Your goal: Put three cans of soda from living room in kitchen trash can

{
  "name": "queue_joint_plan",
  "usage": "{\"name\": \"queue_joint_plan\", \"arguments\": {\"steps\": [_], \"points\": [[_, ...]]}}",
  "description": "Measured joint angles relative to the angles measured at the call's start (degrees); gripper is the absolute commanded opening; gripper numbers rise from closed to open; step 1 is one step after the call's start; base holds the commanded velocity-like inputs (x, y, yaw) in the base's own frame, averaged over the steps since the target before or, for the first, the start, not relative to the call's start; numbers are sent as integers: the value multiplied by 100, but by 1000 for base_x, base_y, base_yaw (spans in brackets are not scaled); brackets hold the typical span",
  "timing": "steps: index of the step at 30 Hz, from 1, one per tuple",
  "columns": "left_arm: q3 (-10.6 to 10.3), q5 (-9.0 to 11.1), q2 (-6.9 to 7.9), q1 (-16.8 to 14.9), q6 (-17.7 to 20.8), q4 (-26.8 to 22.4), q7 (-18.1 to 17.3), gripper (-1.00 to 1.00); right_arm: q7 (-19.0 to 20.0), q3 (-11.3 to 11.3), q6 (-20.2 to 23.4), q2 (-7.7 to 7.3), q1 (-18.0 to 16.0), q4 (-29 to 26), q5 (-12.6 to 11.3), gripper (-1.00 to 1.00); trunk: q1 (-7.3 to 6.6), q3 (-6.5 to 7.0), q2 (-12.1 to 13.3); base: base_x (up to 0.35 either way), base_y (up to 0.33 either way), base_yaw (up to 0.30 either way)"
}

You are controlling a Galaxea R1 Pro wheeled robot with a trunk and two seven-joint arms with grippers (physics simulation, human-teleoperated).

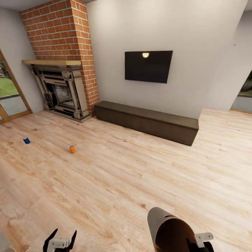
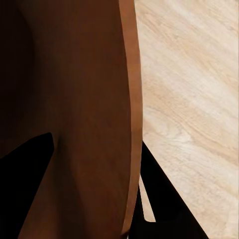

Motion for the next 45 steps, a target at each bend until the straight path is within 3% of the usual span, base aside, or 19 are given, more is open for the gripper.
{"name": "queue_joint_plan", "arguments": {"steps": [17,30,45], "points": [[-1,-1,-1,0,-4,0,-18,100,-2,6,0,1,0,4,-1,-100,0,0,0,322,0,26],[0,-8,-8,0,-4,1,-18,100,-1,14,-1,4,0,7,2,-100,0,0,0,322,-13,223],[-3,-10,-8,0,-4,-3,9,100,-5,10,-2,8,0,7,1,-100,0,0,0,312,-148,244]]}}
